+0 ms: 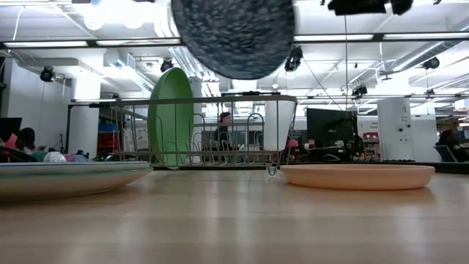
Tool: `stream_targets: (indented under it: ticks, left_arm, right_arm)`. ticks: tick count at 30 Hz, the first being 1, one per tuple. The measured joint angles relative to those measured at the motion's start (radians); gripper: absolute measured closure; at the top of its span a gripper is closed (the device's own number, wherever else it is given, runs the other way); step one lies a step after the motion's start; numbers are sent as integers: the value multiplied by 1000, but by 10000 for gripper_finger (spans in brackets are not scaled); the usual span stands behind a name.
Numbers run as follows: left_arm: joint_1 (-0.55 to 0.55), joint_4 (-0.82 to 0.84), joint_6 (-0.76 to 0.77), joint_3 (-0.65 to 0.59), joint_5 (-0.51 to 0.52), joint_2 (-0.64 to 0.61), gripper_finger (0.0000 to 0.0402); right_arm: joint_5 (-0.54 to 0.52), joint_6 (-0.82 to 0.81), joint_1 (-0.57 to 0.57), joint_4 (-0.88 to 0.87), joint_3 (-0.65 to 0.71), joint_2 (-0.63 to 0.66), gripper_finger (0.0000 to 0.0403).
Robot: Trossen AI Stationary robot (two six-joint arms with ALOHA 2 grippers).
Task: Sort dishes
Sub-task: Put the blue patterned plate into the dish rack
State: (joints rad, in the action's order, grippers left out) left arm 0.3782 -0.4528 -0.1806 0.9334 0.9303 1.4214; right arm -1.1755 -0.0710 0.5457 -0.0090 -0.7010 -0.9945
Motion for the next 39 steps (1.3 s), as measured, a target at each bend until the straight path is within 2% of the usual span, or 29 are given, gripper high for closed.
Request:
stream_targets:
  ticks: [4, 7, 11, 16, 20, 25, 29, 39]
  left_arm:
    - [-12, 34, -20, 0, 171, -62, 378]
    - [-32, 27, -47, 0, 292, -106, 378]
    - [-87, 39, -91, 0, 429, -147, 378]
    - [-191, 62, -91, -1, 434, -158, 379]
    - [-276, 89, -71, -1, 418, -128, 379]
    - [-330, 95, -16, -1, 371, -76, 379]
    - [-355, 105, 8, -1, 397, -41, 379]
    - [-378, 117, 115, -1, 459, 56, 378]
  right_arm:
    - [-75, -150, 0, -136, 0, 32, 233]
    - [-84, -312, 0, -236, 0, 39, 236]
    - [-80, -421, -6, -306, 0, 38, 241]
    - [-45, -451, -30, -317, 1, 32, 241]
    - [76, -453, -85, -317, 1, 36, 242]
    - [202, -444, -163, -334, 1, 36, 250]
    - [237, -444, -202, -352, 2, 34, 254]
    - [242, -429, -238, -360, 2, 31, 252]
